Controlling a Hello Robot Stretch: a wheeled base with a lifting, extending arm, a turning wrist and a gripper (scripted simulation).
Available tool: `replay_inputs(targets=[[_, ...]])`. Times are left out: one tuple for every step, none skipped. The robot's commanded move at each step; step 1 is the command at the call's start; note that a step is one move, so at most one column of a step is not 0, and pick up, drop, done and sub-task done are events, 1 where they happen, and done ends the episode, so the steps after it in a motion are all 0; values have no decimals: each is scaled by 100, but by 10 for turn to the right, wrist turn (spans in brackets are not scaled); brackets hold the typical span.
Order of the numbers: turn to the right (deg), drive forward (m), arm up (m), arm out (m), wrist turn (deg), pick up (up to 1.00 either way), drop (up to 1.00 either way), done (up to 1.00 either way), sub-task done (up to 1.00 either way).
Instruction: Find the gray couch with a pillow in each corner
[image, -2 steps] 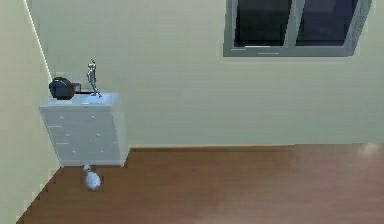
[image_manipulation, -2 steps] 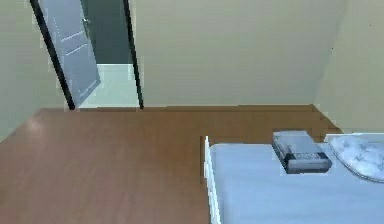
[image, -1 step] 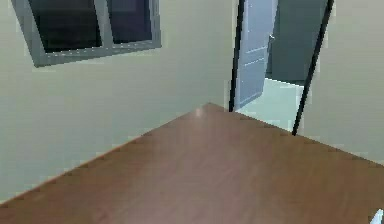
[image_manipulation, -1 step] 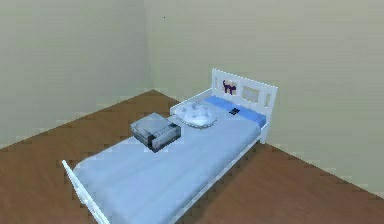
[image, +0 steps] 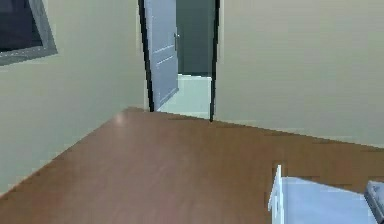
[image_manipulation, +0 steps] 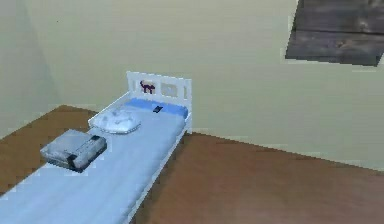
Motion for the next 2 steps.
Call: replay_inputs(targets=[[0,40,0,0,0,0,0,0,0],[-30,0,0,0,0,0,0,0,0]])
